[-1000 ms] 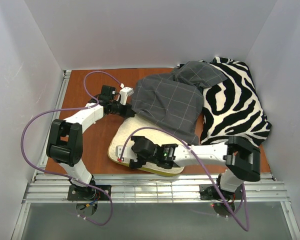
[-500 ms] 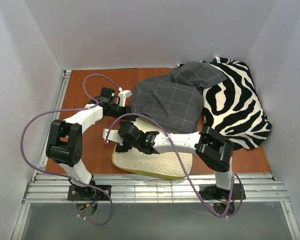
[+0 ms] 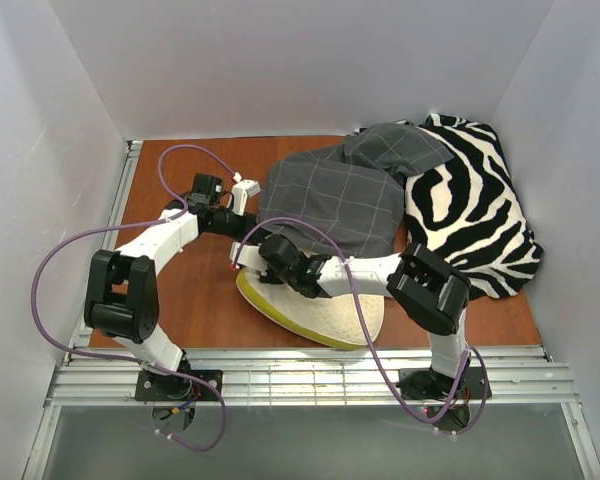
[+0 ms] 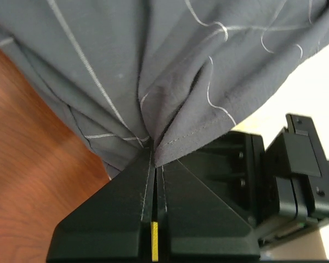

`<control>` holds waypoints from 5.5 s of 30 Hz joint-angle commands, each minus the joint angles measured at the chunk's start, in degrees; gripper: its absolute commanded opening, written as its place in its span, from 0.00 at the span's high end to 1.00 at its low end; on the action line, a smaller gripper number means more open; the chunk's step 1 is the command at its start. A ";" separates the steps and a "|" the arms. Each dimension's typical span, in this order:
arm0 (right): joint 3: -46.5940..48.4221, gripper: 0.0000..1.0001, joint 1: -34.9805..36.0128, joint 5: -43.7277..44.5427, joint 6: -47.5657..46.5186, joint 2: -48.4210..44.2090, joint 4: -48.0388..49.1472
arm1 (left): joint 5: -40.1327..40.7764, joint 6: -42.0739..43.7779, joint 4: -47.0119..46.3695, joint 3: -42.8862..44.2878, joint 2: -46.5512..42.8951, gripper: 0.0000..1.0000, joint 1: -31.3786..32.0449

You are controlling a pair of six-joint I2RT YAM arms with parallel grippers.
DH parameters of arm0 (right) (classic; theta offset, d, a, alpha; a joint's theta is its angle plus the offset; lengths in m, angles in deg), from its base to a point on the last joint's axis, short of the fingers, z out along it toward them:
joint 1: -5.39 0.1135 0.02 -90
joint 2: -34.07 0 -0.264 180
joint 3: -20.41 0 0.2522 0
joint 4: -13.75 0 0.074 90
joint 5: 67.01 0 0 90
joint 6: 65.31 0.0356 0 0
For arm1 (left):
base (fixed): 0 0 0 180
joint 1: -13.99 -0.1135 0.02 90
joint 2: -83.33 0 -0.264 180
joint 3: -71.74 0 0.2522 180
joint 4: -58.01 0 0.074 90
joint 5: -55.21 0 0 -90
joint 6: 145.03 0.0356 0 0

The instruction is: Put the pillow into the pillowcase

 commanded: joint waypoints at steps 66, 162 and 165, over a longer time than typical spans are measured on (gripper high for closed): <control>-20.18 0.44 -49.10 -31.98 -0.06 -37.72 -45.53 | 24.84 24.60 -4.79 -19.58 -34.25 0.02 28.56; 7.15 0.99 -61.46 -71.64 35.02 -41.66 -37.70 | -22.80 -1.40 20.61 35.61 3.38 1.00 -22.40; 3.75 0.99 -63.14 -69.43 31.97 -42.88 -42.42 | -16.84 -0.36 28.22 29.39 3.73 1.00 -22.31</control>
